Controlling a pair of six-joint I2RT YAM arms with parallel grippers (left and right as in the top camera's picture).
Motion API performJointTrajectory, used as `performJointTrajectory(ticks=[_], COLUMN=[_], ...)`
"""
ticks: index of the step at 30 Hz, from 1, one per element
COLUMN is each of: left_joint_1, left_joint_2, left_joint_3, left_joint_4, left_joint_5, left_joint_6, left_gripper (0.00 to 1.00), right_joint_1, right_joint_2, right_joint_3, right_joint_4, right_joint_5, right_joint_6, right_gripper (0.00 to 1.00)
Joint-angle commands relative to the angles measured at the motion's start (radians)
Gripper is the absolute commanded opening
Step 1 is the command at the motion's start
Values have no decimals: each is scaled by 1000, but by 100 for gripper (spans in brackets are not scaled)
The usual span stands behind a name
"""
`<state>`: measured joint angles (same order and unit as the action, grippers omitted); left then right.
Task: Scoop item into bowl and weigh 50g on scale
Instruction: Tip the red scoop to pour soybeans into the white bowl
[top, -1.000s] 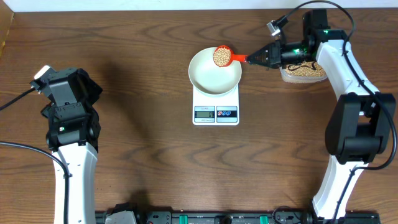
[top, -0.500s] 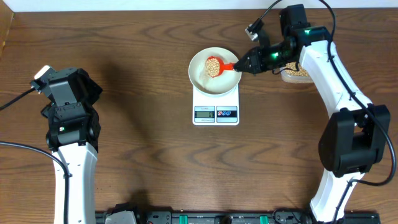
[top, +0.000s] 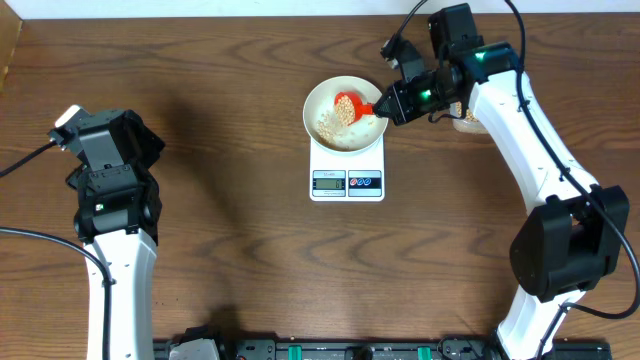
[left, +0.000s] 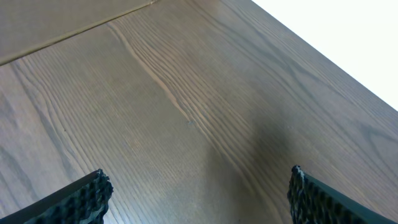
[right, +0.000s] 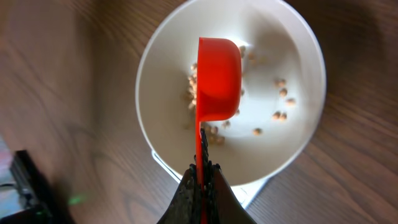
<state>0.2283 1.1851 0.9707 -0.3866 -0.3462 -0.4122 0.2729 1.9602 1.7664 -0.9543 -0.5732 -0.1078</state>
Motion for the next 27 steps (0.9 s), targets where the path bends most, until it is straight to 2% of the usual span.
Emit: performJointTrajectory(ticks=[1, 23, 27], left_joint_1=[4, 4, 4], left_joint_2=[6, 6, 6], left_joint_3=[0, 0, 0], left_joint_4=[-2, -2, -2], left_joint_5=[-14, -14, -14], left_joint_6=[-1, -1, -1], left_gripper=[93, 93, 93], right_joint_1=[24, 188, 206], right_joint_2=[-25, -87, -87], right_joint_3=[20, 21, 21], right_joint_4=[-2, 12, 13], right_joint_5=[63, 480, 490], right_joint_6=[-33, -119, -127], right_gripper=[1, 1, 1])
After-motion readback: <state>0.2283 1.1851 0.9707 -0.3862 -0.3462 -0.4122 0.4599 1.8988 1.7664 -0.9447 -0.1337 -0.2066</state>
